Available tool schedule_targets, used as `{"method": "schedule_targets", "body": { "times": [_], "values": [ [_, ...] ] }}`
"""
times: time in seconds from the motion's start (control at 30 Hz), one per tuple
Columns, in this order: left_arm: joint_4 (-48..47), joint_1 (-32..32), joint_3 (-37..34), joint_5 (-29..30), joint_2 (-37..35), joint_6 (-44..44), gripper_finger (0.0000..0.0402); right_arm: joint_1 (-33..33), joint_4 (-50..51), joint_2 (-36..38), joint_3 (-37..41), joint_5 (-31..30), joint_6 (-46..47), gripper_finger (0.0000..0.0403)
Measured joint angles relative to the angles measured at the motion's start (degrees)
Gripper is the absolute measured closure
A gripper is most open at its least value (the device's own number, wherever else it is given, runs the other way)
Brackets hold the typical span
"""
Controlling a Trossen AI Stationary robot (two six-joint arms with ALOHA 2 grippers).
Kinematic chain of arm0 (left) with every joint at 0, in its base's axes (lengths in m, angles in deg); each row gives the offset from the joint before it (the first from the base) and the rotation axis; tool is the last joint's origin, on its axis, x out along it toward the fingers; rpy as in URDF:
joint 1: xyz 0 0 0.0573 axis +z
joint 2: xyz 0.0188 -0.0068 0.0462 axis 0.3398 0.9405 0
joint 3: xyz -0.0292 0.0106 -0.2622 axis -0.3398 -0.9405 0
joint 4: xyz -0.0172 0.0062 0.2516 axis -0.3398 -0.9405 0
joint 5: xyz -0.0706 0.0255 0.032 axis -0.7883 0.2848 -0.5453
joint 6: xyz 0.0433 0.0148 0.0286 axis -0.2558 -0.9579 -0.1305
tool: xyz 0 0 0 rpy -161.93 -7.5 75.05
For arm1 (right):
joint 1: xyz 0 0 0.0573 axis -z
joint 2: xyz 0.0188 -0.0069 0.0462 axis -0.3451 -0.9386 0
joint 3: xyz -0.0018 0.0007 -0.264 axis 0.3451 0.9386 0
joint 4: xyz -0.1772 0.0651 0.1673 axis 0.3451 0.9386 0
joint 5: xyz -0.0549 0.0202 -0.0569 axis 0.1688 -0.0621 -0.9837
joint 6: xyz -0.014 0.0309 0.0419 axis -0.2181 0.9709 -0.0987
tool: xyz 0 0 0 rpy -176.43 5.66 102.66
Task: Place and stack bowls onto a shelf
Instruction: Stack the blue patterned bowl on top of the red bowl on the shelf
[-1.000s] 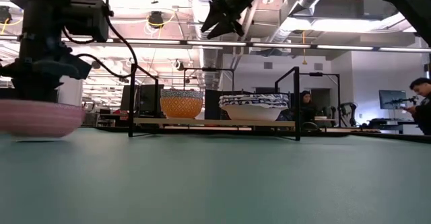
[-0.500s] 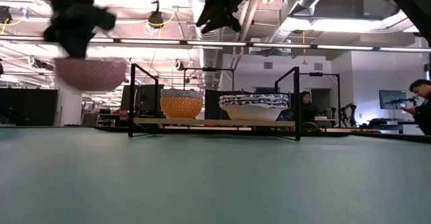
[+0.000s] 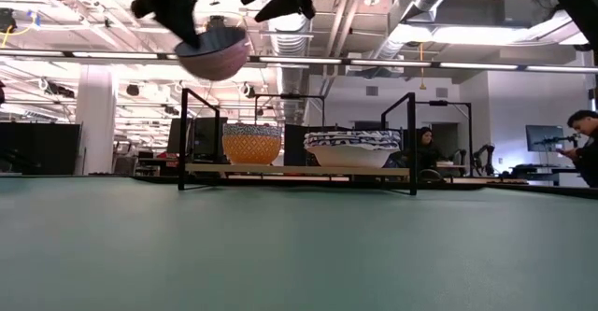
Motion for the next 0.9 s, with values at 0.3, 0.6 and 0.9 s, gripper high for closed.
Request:
{"method": "schedule_targets", "body": {
  "times": [0.3, 0.6, 0.9],
  "values": [
    [6.6, 0.0, 4.5, 5.3, 3.5, -8.7, 0.0401, -0.9, 1.4, -0.3, 0.0, -10.2, -5.7, 0.0143],
    [12.0, -1.6, 6.7, 0.4, 3.5, -19.2, 0.0401, -1.0, 7.6, 0.1, 0.0, -10.6, -7.1, 0.0149],
    [16.8, -2.0, 7.1, -3.4, 3.4, -13.4, 0.0378, -0.5, 9.3, 0.1, 0.0, -14.0, -5.0, 0.0267]
  ]
}}
